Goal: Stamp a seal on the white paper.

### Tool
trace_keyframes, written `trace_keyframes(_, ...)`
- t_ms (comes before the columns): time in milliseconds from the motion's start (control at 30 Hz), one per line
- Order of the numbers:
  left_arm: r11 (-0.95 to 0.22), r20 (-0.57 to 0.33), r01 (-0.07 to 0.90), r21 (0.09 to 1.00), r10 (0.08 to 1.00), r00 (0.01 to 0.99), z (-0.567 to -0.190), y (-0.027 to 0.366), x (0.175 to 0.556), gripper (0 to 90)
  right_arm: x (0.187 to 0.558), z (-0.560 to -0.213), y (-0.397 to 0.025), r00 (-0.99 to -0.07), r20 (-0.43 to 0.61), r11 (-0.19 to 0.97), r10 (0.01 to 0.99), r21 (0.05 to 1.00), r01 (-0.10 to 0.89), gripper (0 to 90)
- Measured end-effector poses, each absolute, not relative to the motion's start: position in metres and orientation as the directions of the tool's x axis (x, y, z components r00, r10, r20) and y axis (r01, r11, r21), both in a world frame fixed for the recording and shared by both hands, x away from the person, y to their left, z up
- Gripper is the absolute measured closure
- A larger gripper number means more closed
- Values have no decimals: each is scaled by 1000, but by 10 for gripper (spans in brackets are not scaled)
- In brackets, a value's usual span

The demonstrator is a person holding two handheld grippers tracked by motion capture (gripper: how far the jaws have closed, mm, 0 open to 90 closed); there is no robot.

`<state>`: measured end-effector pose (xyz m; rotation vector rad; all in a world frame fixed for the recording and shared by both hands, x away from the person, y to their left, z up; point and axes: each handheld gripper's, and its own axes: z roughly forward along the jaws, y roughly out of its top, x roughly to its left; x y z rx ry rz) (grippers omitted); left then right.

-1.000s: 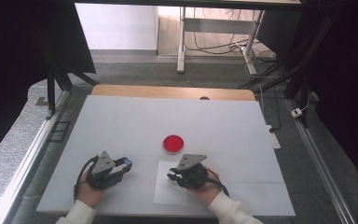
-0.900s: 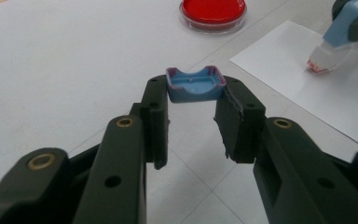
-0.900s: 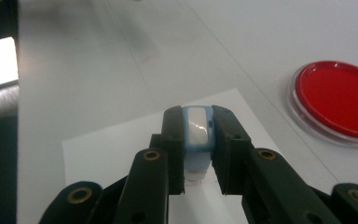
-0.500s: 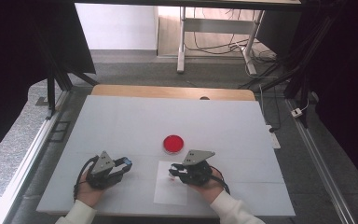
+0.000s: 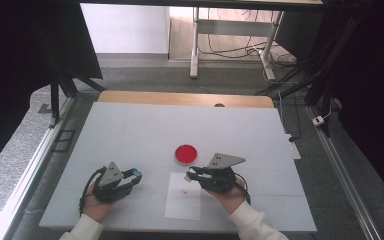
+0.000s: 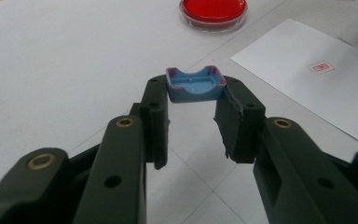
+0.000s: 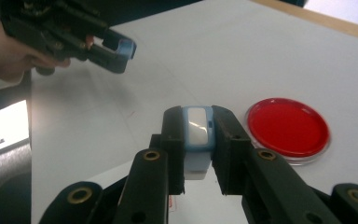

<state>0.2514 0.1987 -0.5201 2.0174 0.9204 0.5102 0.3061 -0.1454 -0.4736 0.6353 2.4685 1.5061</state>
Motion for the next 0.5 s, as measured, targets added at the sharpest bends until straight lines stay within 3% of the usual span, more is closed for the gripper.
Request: trace_keyframes(500, -384, 24, 418, 823, 758, 651, -520, 198, 251, 646, 316, -452, -176, -849, 98, 266, 520, 925, 270, 753)
